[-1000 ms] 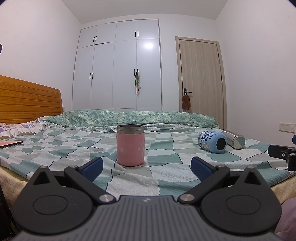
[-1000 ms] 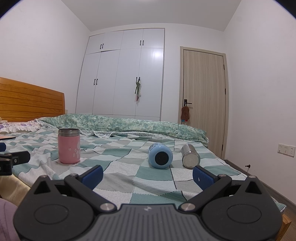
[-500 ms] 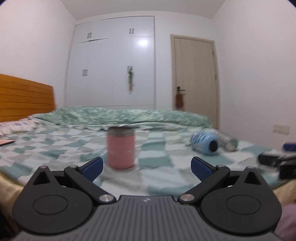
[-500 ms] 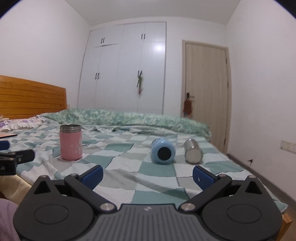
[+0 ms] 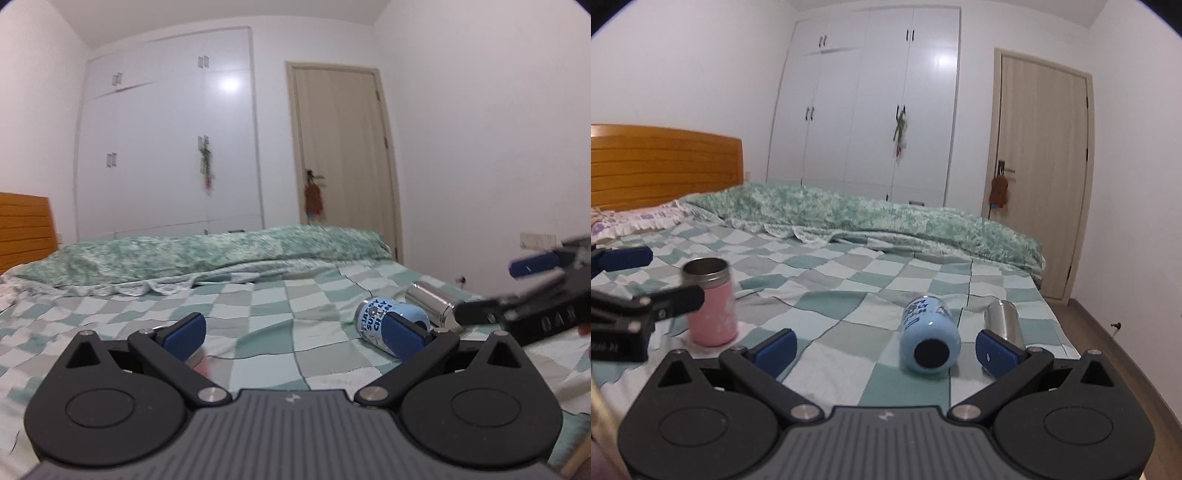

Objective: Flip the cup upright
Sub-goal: 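Move the right gripper to the lying light blue cup and grasp its body, then lift the blue cup with the right gripper and rotate its rim upward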

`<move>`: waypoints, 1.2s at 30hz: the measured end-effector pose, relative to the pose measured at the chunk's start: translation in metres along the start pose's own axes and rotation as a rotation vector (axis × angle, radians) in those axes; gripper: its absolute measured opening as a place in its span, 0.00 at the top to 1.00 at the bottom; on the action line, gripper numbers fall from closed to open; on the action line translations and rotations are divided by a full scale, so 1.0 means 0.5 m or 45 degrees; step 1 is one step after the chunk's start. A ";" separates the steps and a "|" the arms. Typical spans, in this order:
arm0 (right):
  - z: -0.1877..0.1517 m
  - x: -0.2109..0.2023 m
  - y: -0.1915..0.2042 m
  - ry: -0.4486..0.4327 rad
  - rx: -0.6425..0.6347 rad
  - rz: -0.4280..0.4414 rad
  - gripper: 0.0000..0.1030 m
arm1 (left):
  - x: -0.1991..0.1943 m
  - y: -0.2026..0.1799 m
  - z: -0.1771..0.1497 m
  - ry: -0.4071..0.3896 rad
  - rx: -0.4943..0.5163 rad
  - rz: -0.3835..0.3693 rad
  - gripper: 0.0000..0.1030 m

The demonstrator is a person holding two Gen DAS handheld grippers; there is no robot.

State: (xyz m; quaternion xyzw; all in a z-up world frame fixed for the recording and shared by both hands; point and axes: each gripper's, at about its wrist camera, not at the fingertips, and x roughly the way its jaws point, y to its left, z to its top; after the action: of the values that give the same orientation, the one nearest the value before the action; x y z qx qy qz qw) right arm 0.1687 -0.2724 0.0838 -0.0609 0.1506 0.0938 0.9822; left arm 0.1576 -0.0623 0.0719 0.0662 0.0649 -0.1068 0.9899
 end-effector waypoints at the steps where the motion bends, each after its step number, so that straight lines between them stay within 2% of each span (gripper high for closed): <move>1: 0.014 0.025 -0.012 0.026 0.005 -0.003 0.00 | 0.022 -0.001 0.001 0.017 0.014 -0.007 0.00; 11: 0.095 0.273 -0.096 0.296 0.020 -0.019 0.00 | 0.283 -0.002 0.005 0.260 0.089 -0.086 0.00; 15: 0.113 0.367 -0.106 0.412 0.019 -0.005 0.00 | 0.377 0.007 -0.005 0.347 0.038 -0.116 0.00; 20: 0.121 0.478 -0.116 0.564 0.008 0.021 0.00 | 0.459 0.005 -0.021 0.403 0.016 -0.111 0.00; 25: 0.107 0.553 -0.128 0.678 0.026 0.015 0.00 | 0.519 0.003 -0.044 0.456 -0.001 -0.089 0.00; 31: 0.072 0.612 -0.135 0.819 0.075 0.033 0.01 | 0.549 -0.004 -0.059 0.503 0.016 -0.088 0.00; 34: 0.059 0.637 -0.136 0.878 0.098 0.032 0.03 | 0.556 -0.006 -0.065 0.528 0.023 -0.083 0.00; 36: 0.050 0.652 -0.133 0.923 0.106 0.037 0.09 | 0.557 -0.004 -0.066 0.538 0.022 -0.077 0.00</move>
State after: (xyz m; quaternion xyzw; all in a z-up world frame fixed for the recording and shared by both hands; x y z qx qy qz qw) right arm 0.4947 -0.2792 0.0135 -0.0480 0.4937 0.0739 0.8651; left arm 0.4233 -0.1162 -0.0006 0.0935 0.2720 -0.1208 0.9501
